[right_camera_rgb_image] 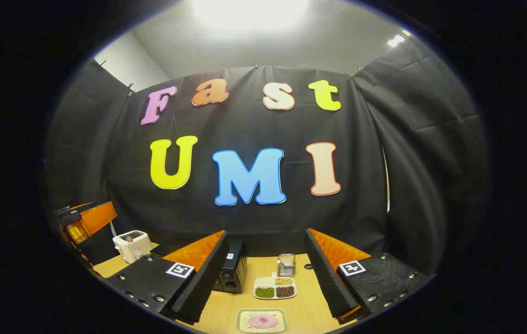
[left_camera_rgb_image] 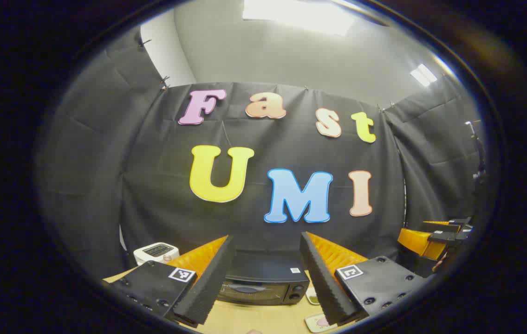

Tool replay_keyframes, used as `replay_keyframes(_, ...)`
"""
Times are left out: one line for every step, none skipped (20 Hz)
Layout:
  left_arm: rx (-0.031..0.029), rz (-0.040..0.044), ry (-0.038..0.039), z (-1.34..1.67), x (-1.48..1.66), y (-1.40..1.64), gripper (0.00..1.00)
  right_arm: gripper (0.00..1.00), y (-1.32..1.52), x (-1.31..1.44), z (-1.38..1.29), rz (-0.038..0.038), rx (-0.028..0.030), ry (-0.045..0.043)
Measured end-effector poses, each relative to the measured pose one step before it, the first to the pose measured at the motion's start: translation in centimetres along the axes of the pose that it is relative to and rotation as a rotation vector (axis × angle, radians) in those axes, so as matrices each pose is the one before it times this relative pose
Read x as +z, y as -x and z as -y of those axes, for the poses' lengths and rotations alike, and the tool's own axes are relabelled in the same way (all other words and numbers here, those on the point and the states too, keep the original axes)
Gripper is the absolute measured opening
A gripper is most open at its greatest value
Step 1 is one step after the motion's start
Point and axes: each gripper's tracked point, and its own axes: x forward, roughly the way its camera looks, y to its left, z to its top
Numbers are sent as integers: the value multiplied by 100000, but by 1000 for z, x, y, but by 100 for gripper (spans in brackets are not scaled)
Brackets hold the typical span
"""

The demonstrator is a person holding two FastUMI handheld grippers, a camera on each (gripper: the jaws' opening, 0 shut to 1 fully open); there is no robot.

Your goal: Open the electric oven with the left hand, put the food in, and close the electric oven.

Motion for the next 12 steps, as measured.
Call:
replay_keyframes(-376, -18, -336, 25, -203, -19, 99, 98, -85, -13, 83, 80, -251, -20)
replay_keyframes(-239, -99, -330, 12, 6, -112, 95, 98, -56, 60, 122, 71, -355, 245)
replay_keyframes(-273, 231, -285, -5, -49, -30, 95, 98, 13, -54, 107, 114, -382, 368)
replay_keyframes(52, 269, -280, -2, 73, -87, 95, 98, -21, 26, 131, 226, -453, 452)
replay_keyframes(-32, 46, 35, -133, -64, -127, 92, 98, -62, -41, 167, 49, -519, 295)
replay_keyframes(-324, -162, 90, 79, 15, -232, 99, 98, -17, -84, 111, -113, -500, 7)
replay_keyframes(-383, -300, 142, 60, -243, -295, 99, 98, 130, -78, 39, 76, -248, -116)
replay_keyframes(-409, -404, -35, 106, -70, -58, 95, 98, -104, 19, 81, -23, -449, -45)
replay_keyframes(-278, -479, -301, -22, -348, -209, 95, 98, -59, -122, 53, -154, -359, -54)
replay_keyframes(-263, -434, -293, 38, -244, -185, 99, 98, -1, -82, -9, -159, -191, -23)
replay_keyframes(-516, -346, -111, 80, -188, -118, 95, 98, -92, -133, 67, -290, -198, -18)
replay_keyframes(-608, -78, 6, 99, -113, -262, 92, 98, -168, -121, 56, -324, -390, 158)
